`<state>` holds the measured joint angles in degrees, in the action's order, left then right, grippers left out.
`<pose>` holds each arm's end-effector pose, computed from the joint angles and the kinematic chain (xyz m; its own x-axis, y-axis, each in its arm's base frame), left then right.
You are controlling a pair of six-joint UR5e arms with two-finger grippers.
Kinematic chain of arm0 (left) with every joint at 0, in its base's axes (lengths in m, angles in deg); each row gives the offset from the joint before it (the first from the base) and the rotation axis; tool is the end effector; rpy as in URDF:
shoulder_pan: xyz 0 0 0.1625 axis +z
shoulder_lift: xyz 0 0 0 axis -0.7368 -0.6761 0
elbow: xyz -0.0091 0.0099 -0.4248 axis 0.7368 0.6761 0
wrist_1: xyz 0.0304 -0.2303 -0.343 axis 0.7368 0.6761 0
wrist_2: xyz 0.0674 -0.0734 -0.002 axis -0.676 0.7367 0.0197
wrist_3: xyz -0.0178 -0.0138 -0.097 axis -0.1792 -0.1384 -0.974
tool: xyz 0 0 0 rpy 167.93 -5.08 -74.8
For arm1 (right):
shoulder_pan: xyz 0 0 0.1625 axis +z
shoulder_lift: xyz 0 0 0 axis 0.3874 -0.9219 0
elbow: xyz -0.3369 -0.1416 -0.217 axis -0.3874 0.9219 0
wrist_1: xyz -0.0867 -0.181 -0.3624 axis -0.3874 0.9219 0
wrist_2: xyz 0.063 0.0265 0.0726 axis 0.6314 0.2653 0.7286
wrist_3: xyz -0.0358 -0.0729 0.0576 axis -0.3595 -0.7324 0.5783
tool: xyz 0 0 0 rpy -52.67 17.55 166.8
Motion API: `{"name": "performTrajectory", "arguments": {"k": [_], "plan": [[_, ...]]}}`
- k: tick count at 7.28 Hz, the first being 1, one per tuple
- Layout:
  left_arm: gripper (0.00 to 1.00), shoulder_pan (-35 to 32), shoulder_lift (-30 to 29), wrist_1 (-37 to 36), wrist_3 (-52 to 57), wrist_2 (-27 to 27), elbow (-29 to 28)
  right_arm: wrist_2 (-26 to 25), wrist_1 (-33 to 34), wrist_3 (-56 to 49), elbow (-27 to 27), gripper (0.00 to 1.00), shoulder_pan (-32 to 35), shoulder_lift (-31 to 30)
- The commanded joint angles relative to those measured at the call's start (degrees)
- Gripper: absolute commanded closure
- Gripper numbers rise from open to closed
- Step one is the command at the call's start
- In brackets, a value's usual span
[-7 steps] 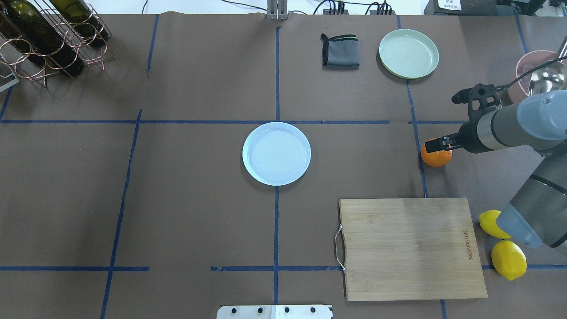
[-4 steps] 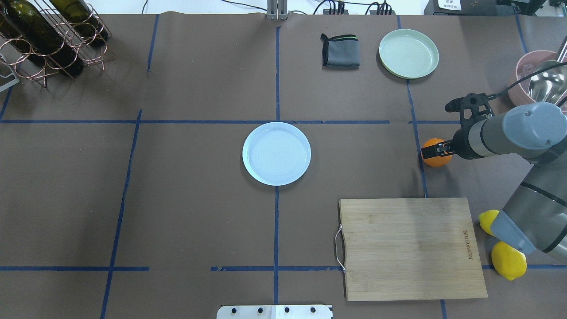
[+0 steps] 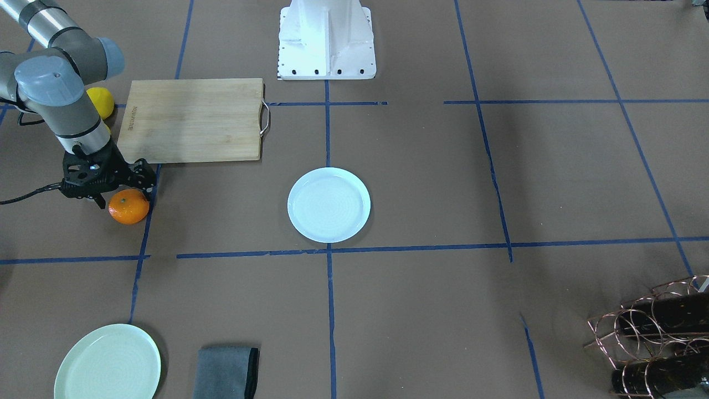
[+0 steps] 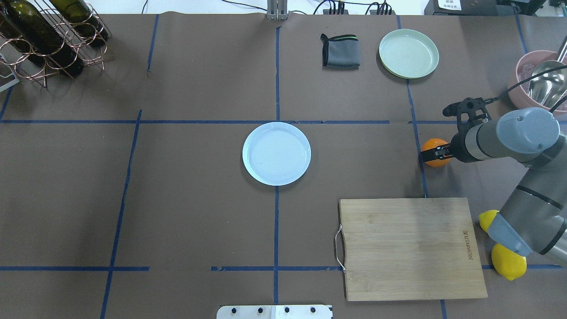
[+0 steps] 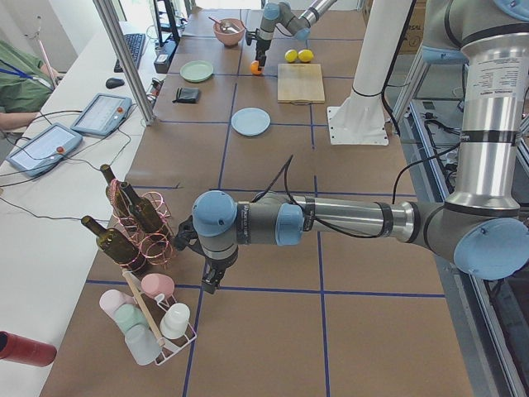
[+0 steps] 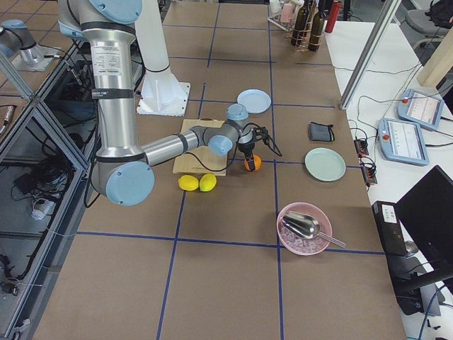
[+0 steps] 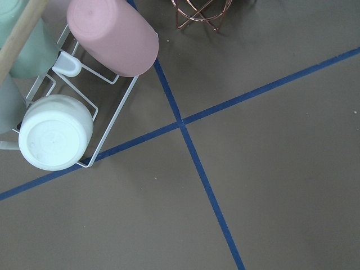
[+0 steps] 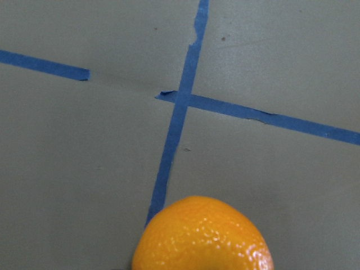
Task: Pick orange to plate
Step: 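Reach the right gripper to the orange and grasp it, then carry the orange with the right gripper over the light blue plate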
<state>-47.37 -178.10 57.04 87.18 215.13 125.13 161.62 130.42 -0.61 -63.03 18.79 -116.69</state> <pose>-0.1003 -0.4851 0.6226 0.6386 0.3895 -0.6637 -0.2072 0.9176 0.3392 -0.3385 -0.4463 0.4960 0.7573 -0.1991 0.6220 -0.0168 0.9461 0.3233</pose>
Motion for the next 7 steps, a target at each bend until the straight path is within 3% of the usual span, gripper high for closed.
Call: {"name": "performTrajectory", "arguments": {"k": [1,2,4,5,7], "plan": [[0.00,0.00,0.00,0.01,0.04,0.00,0.00,-1.45,0.01,0.00,1.92,0.00,-0.89,1.60],[0.00,0.00,0.00,0.01,0.13,0.00,0.09,-1.98,0.02,-0.09,2.19,0.05,-0.80,1.61],[0.00,0.00,0.00,0.01,0.13,0.00,0.09,-1.46,0.10,0.00,1.23,0.87,-0.71,1.70],[0.00,0.00,0.00,0.01,0.13,0.00,0.09,-1.54,1.23,0.18,-0.08,0.96,-0.97,3.88],[0.00,0.00,0.00,0.01,0.13,0.00,0.09,-1.54,14.87,8.82,0.08,0.94,-3.32,19.27]]}}
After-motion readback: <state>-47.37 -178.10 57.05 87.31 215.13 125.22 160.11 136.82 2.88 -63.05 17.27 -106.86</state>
